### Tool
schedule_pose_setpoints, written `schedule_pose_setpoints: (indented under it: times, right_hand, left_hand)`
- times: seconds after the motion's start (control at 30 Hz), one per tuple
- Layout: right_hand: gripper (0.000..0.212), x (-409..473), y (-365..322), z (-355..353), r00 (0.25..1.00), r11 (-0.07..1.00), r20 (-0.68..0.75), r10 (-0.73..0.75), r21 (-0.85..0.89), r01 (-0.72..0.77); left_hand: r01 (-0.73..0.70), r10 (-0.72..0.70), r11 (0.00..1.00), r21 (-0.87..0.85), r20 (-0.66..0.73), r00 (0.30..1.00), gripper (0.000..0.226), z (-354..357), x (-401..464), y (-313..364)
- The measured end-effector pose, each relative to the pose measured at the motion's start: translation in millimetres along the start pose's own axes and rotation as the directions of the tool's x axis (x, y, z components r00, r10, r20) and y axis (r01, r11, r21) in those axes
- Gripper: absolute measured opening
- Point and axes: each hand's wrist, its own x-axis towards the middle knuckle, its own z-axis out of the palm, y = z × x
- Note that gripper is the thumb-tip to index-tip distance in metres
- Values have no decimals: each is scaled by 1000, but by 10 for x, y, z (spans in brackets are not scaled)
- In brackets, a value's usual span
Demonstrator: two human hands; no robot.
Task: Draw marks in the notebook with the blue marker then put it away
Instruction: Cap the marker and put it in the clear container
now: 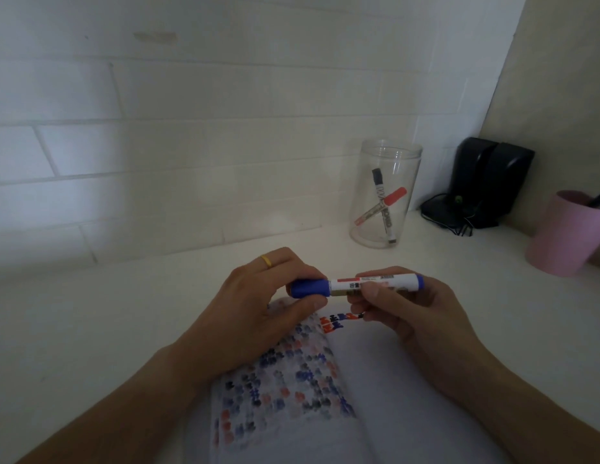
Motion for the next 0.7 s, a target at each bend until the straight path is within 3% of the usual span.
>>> schedule_pose_setpoints:
  times: [0.13, 0.4, 0.7]
  right_hand:
    - [61, 17, 8, 3, 1000, 998, -2, 30, 51, -30]
    - [37, 7, -26, -4, 996, 998, 86, -18, 63, 12]
    - [31, -21, -60, -15, 989, 990, 136, -65, -114, 81]
  left_hand:
    - [26, -25, 999, -29, 1, 1000, 28, 43, -20, 46]
    - [98, -96, 992, -75, 27, 995, 34, 27, -35, 83]
    - [107, -100, 989, -104, 64, 993, 31, -3, -45, 151]
